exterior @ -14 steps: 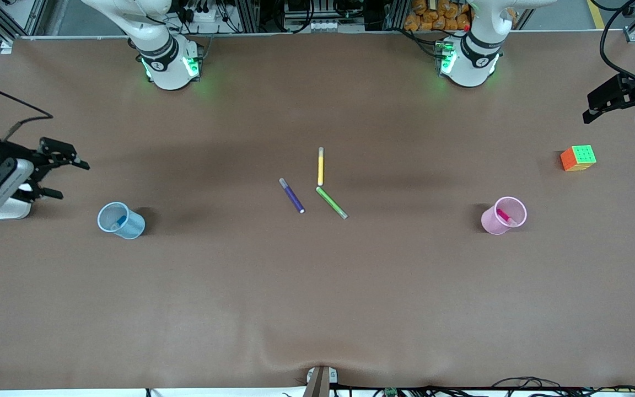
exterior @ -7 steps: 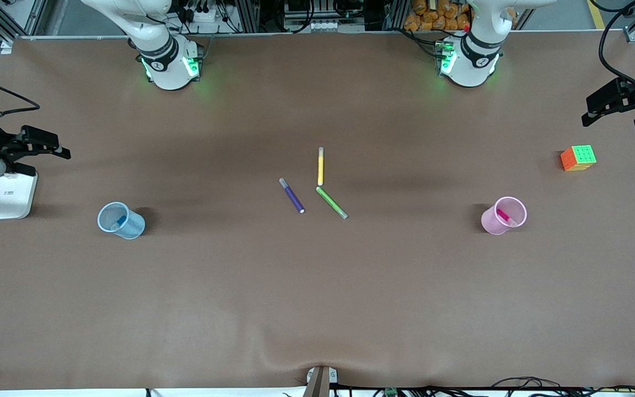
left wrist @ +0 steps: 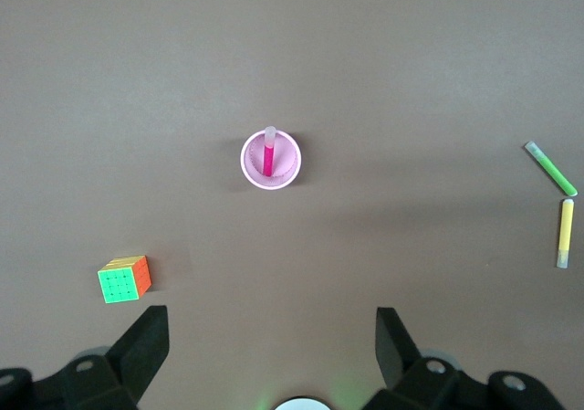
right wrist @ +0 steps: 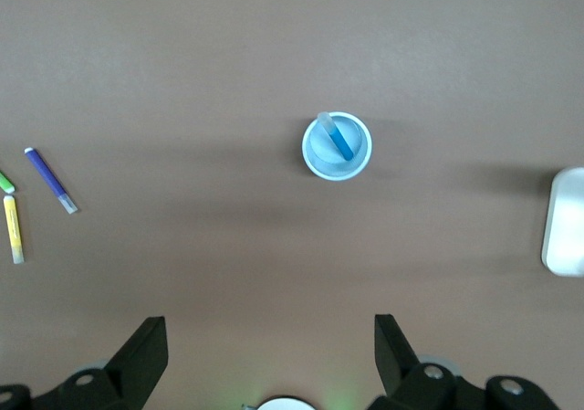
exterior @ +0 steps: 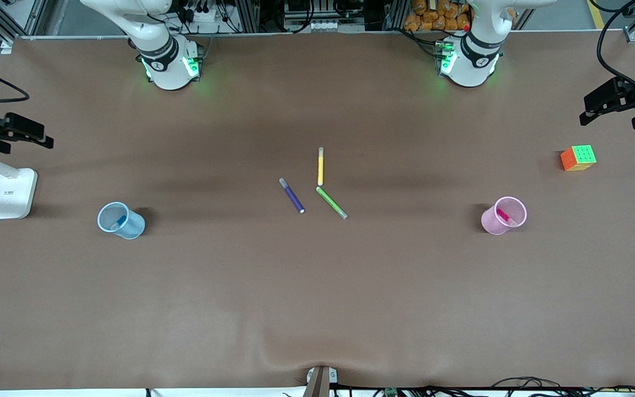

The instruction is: Place pink and blue markers in matching cups

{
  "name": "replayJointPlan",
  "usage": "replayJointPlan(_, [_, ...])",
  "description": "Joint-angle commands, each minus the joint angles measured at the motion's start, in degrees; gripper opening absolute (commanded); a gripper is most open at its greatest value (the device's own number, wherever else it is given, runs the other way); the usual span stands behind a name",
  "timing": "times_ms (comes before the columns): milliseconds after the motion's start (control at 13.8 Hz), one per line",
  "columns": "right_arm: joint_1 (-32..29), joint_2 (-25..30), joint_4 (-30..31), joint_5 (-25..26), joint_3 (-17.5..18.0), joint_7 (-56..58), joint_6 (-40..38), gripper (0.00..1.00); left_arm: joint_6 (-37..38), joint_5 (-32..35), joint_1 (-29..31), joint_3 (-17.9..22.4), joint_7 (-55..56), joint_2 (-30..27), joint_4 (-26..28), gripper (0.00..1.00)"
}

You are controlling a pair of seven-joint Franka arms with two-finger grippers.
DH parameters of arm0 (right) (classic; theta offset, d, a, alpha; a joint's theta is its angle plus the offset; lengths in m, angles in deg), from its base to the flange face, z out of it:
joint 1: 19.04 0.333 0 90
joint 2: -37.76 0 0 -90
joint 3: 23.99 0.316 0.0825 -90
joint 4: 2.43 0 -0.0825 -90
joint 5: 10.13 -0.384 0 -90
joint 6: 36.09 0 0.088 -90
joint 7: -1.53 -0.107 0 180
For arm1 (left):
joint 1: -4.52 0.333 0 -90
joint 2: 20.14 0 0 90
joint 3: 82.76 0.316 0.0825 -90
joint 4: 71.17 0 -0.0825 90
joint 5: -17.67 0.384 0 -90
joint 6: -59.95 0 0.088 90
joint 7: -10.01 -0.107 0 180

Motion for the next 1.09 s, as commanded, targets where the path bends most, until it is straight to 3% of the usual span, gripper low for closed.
replayJointPlan(0, [2.9,0.3,-2.3,1.4,-2.4,-4.2,-2.4,1.0,1.2,-0.2,-0.1,-0.1,-0.1,0.7,-1.6,1.0])
replayJointPlan(362, [7.1,-0.1,-4.9,1.4,-5.7,-5.0,-5.1,1.0,1.2,-0.2,0.1,-0.1,-0.1,0.9,-1.5,1.0])
replayJointPlan(506, [12.4,-0.1,-4.9,1.4,-11.9,-5.0,-5.1,1.0,1.2,-0.3,0.0,-0.1,-0.1,0.9,-1.4,1.0])
replayJointPlan(579, [12.4,-0.1,-4.9,1.4,-12.2,-4.9,-5.0,1.0,1.2,-0.3,0.0,-0.1,-0.1,1.0,-1.3,1.0])
replayJointPlan(723, [11.5,-0.2,-4.9,1.4,-11.6,-4.3,-4.7,1.0,1.3,-0.3,0.1,-0.1,-0.2,1.0,-1.4,1.0])
replayJointPlan(1013, [7.6,0.1,-4.9,4.9,-5.5,-4.2,-4.6,1.0,1.5,-0.3,0.1,-0.1,-0.1,0.9,-1.4,1.0])
